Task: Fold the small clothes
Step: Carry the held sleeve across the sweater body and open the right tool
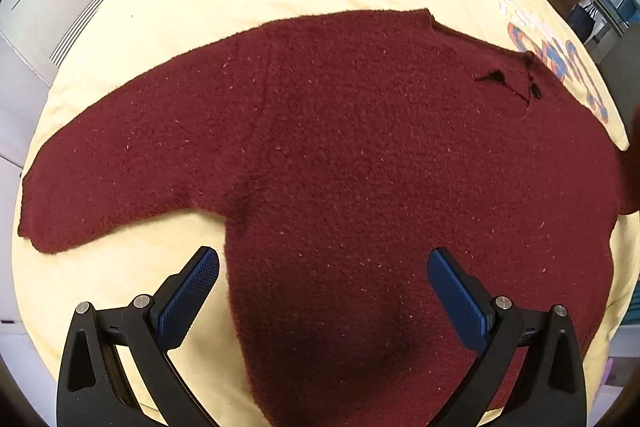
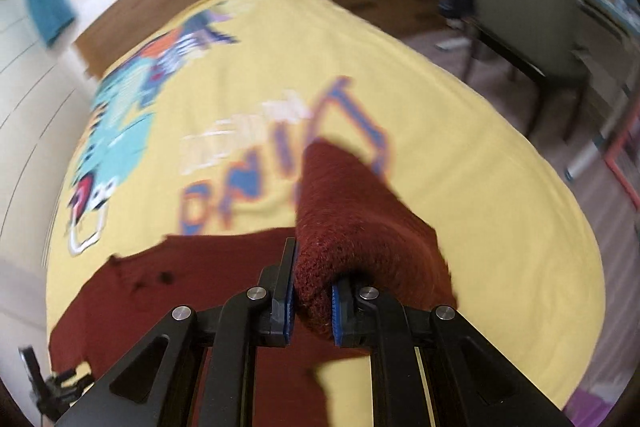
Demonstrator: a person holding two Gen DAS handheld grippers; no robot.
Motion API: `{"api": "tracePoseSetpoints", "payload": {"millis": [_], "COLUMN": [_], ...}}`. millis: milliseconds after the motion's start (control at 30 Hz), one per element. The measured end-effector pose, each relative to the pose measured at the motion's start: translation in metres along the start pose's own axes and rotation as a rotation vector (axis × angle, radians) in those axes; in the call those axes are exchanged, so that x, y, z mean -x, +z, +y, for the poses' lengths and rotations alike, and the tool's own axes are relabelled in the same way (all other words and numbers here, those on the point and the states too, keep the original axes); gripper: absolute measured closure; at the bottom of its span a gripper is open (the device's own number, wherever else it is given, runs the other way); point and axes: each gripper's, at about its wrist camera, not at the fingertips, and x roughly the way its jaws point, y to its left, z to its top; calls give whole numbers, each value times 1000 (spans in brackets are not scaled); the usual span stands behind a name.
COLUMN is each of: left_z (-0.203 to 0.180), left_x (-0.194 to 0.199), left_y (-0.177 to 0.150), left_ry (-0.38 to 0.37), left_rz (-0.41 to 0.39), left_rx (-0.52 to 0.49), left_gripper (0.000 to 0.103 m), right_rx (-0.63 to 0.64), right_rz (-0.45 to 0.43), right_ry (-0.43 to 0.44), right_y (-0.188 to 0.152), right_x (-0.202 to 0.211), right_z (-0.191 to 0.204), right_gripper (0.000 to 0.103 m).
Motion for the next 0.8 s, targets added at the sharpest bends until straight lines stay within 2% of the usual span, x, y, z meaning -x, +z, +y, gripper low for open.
{"api": "tracePoseSetpoints", "payload": {"millis": [200,333,467,633,800], "left_z": [-3,2,4,12,20], "left_x": [17,22,23,18,10], "left_y": [4,8,14,15,10], "left_ry": [29,15,47,45,53], "left_rz": [-41,-64,-93,-72,-46], "left_rx": [-29,-22,-22,-1,2], "left_gripper": [1,1,1,1,1], "right_rx": [128,199,277,340,344], "right_rz": [39,67,117,251,357], "right_ry": [90,152,180,181,154], "right_y": [-12,-25,-53,-111,-158], "right_x": [-12,-22,-43,-92,-122], "right_z": [96,155,205,238,233], "right_gripper": [90,90,90,90,90]}}
